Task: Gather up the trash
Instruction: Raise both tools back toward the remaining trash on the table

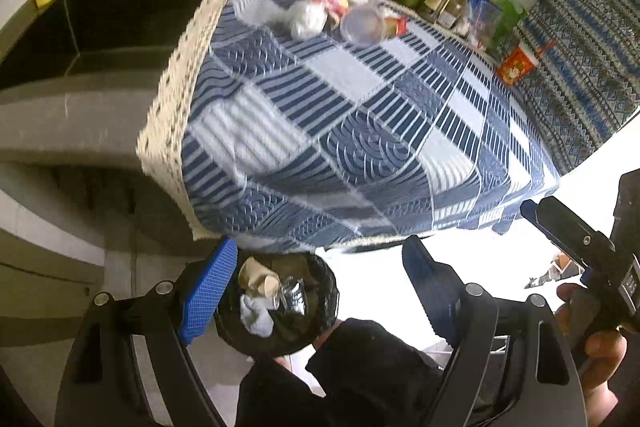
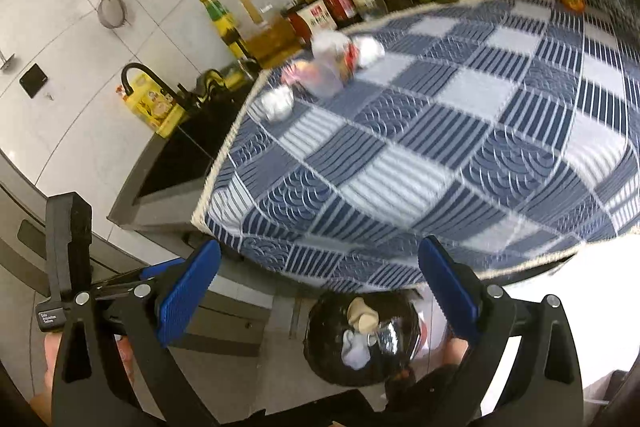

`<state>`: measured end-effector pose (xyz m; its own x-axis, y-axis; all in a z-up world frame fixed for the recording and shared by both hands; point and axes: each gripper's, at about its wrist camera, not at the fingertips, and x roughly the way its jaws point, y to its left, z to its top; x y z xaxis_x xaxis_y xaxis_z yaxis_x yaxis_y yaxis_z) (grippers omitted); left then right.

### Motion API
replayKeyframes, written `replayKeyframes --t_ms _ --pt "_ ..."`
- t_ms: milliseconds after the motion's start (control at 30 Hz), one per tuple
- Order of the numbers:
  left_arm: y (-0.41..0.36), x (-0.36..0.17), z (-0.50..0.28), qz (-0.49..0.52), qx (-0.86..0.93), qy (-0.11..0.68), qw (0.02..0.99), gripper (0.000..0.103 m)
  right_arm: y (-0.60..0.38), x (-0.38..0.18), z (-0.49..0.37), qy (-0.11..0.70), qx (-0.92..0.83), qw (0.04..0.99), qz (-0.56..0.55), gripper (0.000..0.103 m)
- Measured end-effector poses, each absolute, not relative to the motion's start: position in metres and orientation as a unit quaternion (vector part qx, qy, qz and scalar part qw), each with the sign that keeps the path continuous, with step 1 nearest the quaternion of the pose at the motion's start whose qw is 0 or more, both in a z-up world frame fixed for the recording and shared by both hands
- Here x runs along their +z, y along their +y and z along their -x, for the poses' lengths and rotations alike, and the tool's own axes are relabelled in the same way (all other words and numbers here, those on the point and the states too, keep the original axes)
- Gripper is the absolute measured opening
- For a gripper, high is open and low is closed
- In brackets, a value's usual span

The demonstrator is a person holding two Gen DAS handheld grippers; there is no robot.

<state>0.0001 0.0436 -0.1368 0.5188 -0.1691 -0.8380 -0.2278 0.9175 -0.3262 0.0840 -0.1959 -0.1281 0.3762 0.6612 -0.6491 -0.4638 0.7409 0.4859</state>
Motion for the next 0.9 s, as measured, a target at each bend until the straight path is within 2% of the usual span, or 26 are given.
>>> replayKeyframes --t_ms 533,900 --pt "0.054 -0.106 -0.069 0.193 0.013 0.476 0.858 0.082 -0.188 -0.101 -0.151 0.425 0.371 0.818 -0.112 0.098" --pt "0.076 -0.119 -0.142 0.193 0.047 0.494 0.846 0.081 -0.175 -0.113 -0.242 0.446 0.378 0.805 -0.105 0.098"
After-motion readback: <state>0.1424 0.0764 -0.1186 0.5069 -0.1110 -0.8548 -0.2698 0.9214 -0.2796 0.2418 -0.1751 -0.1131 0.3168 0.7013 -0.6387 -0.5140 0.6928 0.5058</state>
